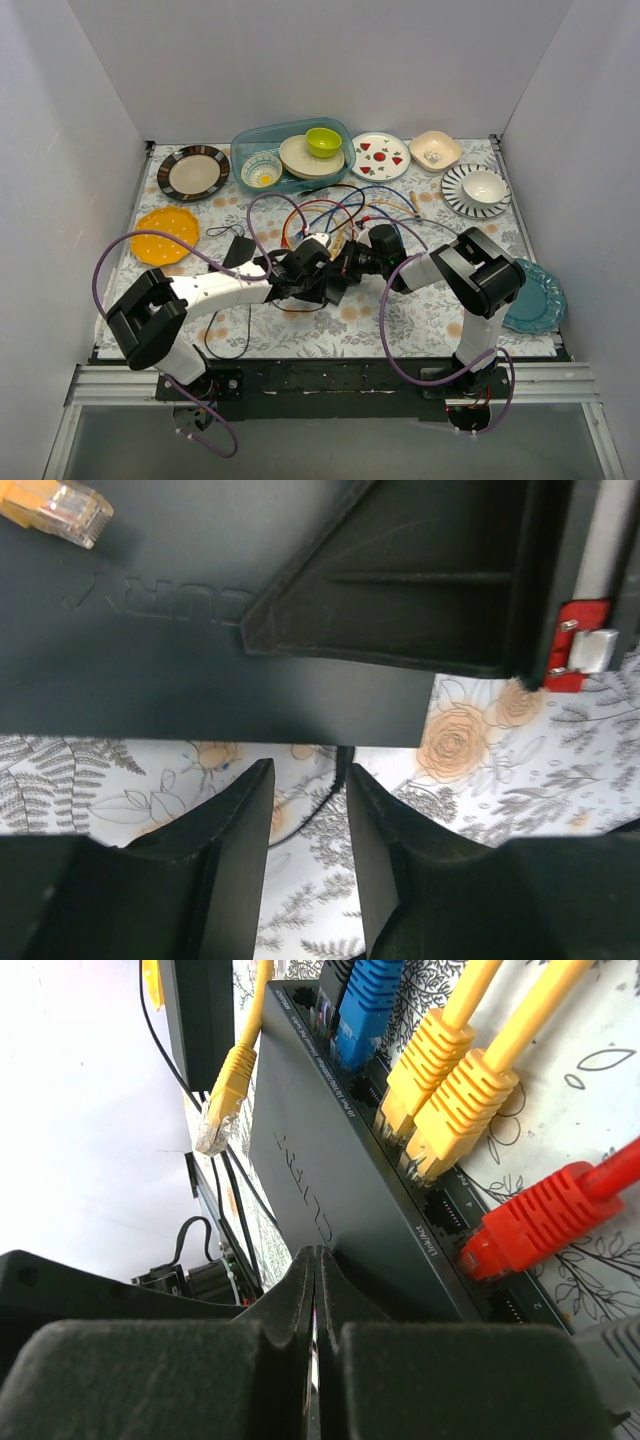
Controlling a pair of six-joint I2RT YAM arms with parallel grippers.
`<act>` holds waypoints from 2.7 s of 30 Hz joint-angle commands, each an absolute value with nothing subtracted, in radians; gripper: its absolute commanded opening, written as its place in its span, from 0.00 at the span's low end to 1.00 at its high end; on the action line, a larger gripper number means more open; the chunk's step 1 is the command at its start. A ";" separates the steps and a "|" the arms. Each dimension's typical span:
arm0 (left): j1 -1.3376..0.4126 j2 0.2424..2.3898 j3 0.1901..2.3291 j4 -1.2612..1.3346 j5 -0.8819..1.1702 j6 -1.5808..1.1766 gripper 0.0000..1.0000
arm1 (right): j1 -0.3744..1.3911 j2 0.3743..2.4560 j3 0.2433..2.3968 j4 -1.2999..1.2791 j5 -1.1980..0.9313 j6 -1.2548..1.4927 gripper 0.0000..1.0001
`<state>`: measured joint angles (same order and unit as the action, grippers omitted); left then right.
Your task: Pull the plug from the switch port
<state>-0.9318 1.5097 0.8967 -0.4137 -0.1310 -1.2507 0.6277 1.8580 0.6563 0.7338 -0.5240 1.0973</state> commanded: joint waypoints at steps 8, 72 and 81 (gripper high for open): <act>-0.965 1.356 0.623 -0.006 -0.152 -1.157 0.34 | 0.614 1.908 0.611 0.618 -0.479 1.055 0.01; -1.039 1.503 0.626 0.138 -0.290 -1.175 0.00 | 0.865 1.457 0.660 0.057 -0.103 0.589 0.01; -1.040 1.480 0.618 0.114 -0.262 -1.195 0.00 | 0.885 1.549 0.702 0.069 -0.080 0.618 0.01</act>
<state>-1.0435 1.5112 0.5999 0.1287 -0.2729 -1.1870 0.8810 1.5101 0.6483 0.0635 -0.1253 0.6094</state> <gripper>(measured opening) 0.108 0.022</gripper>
